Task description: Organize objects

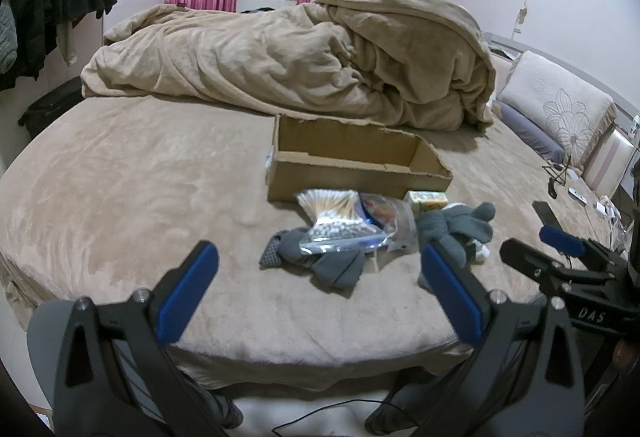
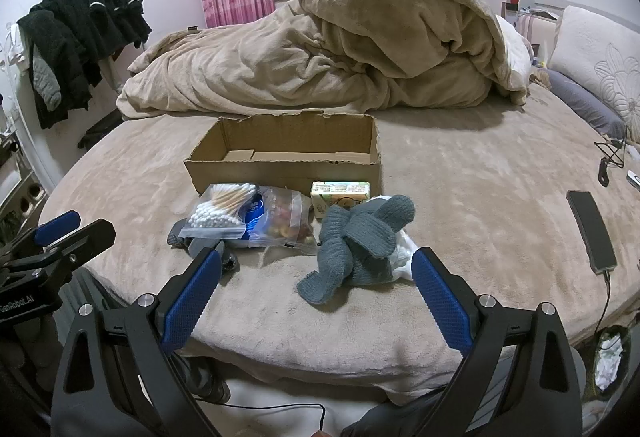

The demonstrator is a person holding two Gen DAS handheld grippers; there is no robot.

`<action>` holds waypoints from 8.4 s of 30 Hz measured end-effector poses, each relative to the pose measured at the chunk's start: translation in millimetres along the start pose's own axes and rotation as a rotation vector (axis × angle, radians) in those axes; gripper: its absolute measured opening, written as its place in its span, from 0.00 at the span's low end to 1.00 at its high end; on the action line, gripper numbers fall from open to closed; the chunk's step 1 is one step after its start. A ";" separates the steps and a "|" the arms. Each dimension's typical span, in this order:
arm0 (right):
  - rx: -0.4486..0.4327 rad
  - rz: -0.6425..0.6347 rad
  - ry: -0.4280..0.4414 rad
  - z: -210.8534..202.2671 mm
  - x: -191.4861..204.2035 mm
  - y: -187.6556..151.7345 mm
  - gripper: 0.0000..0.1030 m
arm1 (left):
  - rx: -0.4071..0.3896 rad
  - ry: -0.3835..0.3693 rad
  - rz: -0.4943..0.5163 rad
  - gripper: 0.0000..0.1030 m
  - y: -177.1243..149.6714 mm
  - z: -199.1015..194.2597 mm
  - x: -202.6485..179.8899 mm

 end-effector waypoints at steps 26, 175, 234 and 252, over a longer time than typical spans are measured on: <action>0.000 0.005 -0.005 0.2 -2.5 1.5 0.95 | -0.002 -0.005 0.007 0.99 1.4 1.5 0.3; -0.166 -0.050 0.082 71.2 -32.2 110.3 0.83 | 0.005 -0.193 0.081 0.84 123.0 112.9 -32.6; 0.125 -0.064 0.033 128.3 -63.7 -19.8 0.38 | 0.213 0.059 0.089 0.47 -36.4 142.9 25.8; -0.050 -0.107 0.141 46.6 -24.6 34.2 0.38 | 0.048 -0.026 0.041 0.32 25.4 61.9 17.0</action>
Point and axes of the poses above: each gripper's, at about its wrist camera, not at the fingertips, and z roughly the way its jaws point, x to its left, y to its top, the point moved 2 cm from there along z, roughly the way its jaws point, and after that the axes turned 2 degrees about -y, right-handed, at the moved point
